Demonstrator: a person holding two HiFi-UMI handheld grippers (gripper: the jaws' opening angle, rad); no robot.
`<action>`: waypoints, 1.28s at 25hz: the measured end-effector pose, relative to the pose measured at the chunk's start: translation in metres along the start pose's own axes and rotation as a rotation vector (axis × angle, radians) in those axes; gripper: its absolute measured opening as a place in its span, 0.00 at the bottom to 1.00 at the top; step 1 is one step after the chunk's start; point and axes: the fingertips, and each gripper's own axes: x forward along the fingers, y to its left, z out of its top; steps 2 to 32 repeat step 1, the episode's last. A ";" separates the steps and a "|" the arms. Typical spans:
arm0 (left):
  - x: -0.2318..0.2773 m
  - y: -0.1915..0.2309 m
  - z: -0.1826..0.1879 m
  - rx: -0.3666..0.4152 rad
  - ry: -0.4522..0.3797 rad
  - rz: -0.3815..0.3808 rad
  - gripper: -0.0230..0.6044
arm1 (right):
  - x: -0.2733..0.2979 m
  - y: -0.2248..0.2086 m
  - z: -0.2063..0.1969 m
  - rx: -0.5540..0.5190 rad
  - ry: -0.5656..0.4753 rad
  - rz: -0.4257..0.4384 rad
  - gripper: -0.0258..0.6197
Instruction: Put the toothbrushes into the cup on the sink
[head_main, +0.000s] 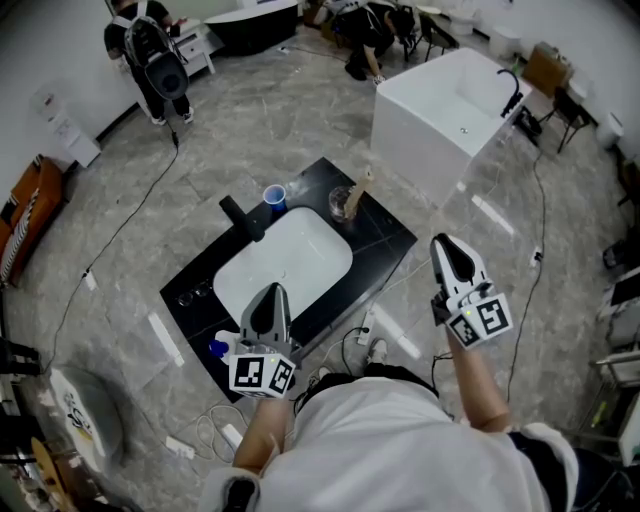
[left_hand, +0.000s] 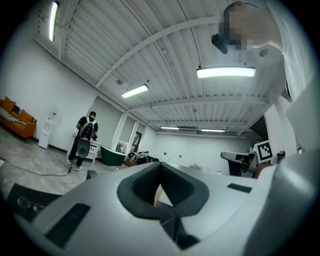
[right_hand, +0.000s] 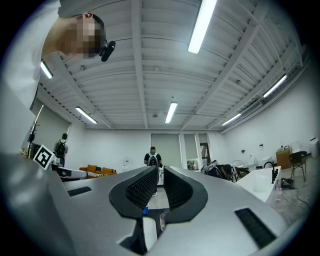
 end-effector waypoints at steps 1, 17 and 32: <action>0.001 0.000 0.001 0.001 -0.001 0.000 0.03 | 0.000 -0.001 0.001 -0.001 -0.001 -0.001 0.14; 0.001 0.000 0.001 0.001 -0.001 0.000 0.03 | 0.000 -0.001 0.001 -0.001 -0.001 -0.001 0.14; 0.001 0.000 0.001 0.001 -0.001 0.000 0.03 | 0.000 -0.001 0.001 -0.001 -0.001 -0.001 0.14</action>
